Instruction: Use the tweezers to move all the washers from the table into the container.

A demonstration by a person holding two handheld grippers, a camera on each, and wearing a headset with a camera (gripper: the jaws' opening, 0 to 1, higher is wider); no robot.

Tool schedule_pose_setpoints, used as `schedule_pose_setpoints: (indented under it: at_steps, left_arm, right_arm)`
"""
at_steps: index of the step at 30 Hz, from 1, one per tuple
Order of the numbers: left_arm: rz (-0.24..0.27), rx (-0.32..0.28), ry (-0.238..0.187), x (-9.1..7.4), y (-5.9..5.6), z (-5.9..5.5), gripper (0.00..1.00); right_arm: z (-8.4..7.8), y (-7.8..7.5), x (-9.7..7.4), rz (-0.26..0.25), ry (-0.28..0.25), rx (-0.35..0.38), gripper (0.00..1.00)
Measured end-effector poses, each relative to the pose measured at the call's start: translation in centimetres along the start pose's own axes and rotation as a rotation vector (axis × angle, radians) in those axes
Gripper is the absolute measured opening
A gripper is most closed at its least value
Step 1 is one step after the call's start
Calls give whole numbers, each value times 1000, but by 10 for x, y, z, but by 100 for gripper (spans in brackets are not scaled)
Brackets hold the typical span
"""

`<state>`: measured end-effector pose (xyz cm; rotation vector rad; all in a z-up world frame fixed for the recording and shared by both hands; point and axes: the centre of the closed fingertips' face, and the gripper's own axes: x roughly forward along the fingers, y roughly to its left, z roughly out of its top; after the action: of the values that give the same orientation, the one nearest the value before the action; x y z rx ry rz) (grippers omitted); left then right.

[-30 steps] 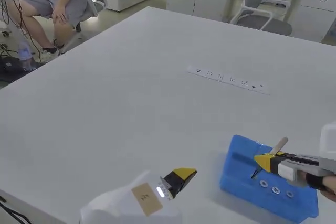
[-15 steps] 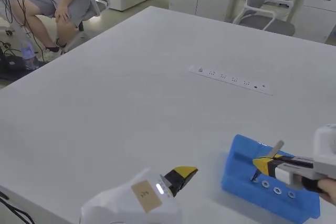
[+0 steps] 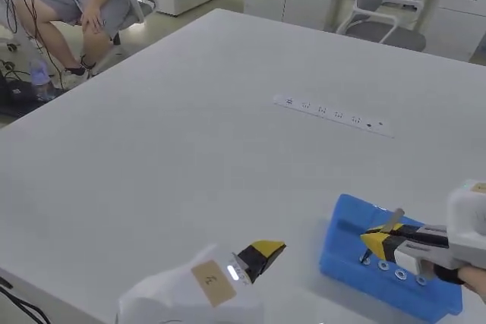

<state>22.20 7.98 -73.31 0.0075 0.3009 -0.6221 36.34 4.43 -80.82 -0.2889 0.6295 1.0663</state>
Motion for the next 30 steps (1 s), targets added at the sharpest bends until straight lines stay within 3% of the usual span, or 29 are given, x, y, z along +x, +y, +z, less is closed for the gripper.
schedule_pose_setpoints:
  at_steps: [5,17,25,30]
  left_arm:
    - [0,3,2,0,0,-1,74]
    - [-4,6,6,0,-1,-1,73]
    - [-9,11,11,0,-2,-2,73]
    - [-11,13,15,0,-2,-3,73]
  right_arm:
    - [5,1,-7,-4,-4,-25,4]
    - [28,24,-32,-13,-46,-89,4]
    - [36,45,-39,51,-72,-65,4]
    - [32,54,-41,59,-74,-63,4]
